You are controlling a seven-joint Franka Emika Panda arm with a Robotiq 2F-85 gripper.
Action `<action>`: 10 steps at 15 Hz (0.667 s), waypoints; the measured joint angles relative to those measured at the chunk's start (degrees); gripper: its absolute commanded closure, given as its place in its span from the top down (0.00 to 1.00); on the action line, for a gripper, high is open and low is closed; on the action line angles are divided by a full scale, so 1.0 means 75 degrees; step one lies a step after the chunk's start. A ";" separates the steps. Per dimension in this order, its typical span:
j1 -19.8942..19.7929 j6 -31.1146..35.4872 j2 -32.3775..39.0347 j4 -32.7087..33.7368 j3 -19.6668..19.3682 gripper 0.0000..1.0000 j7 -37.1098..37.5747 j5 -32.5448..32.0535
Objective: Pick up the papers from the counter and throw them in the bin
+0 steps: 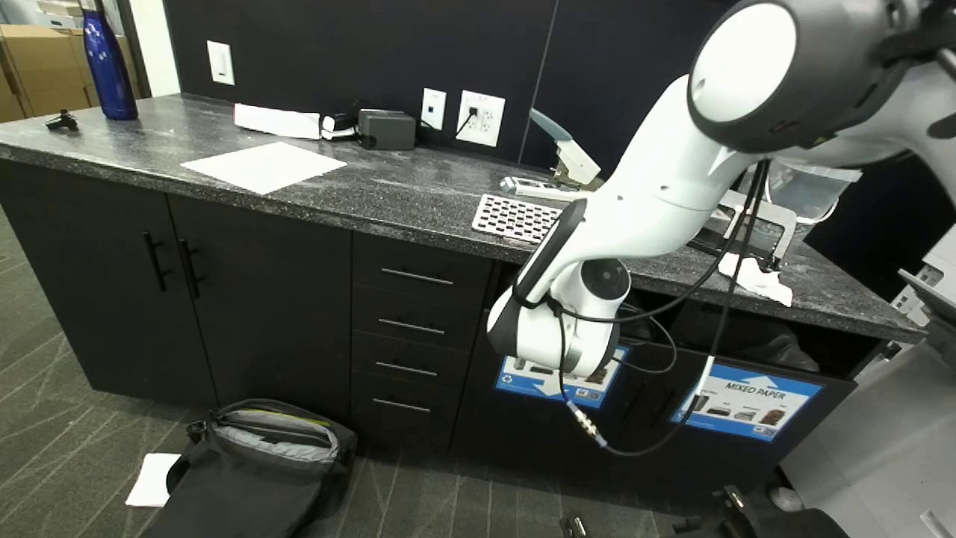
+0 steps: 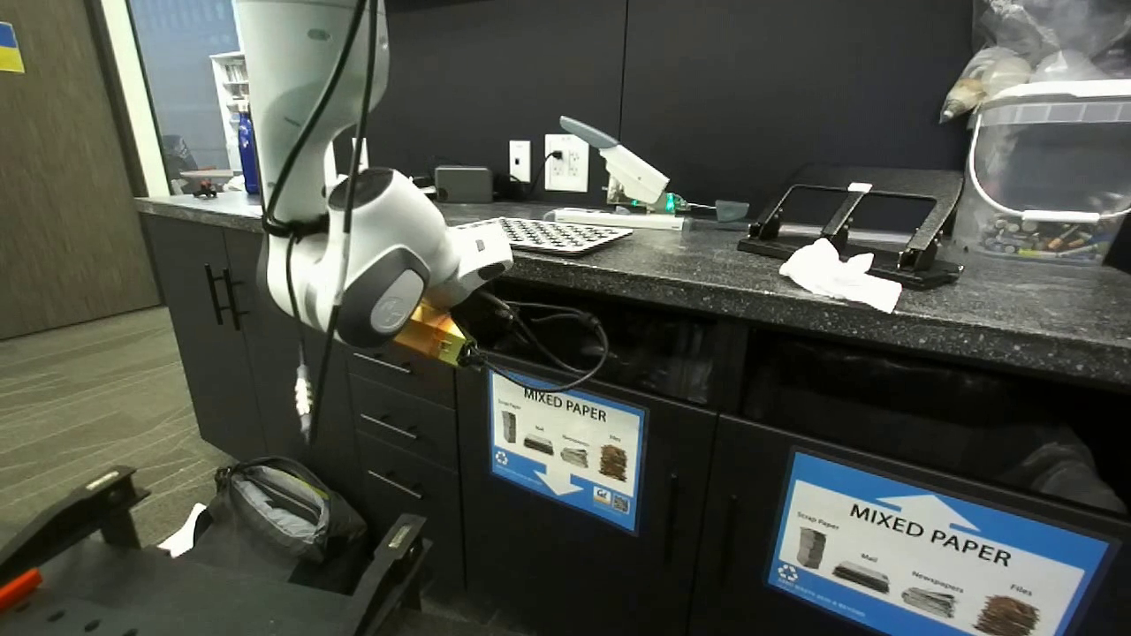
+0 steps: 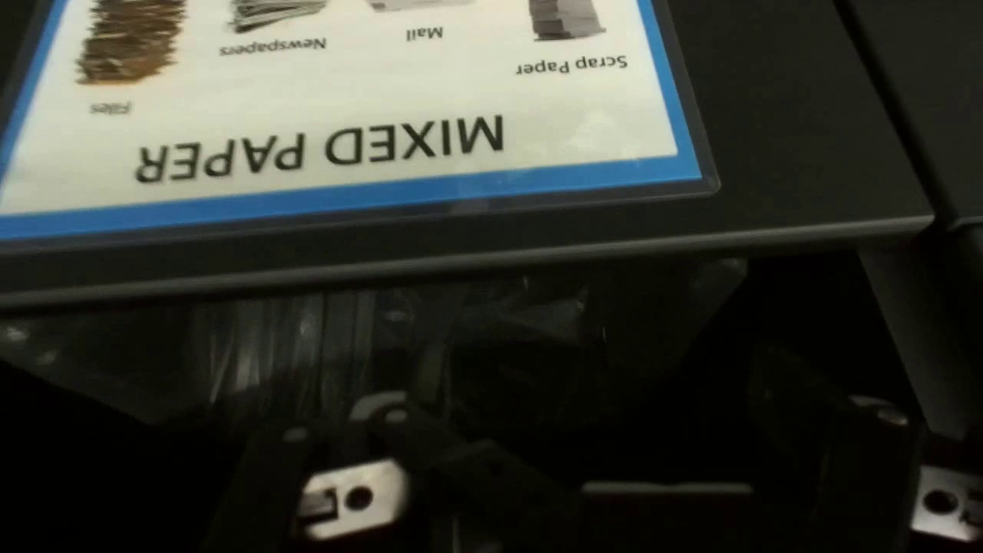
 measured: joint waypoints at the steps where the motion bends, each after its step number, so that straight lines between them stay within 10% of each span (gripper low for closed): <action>1: 0.0040 -0.0503 -0.0420 -0.0386 -0.0089 1.00 -0.0034 0.0115; 6: 0.0657 -0.3613 -0.2531 -0.1905 -0.1248 1.00 -0.0721 0.0781; 10: 0.2013 -0.6015 -0.3948 -0.2763 -0.3622 1.00 -0.1054 0.0239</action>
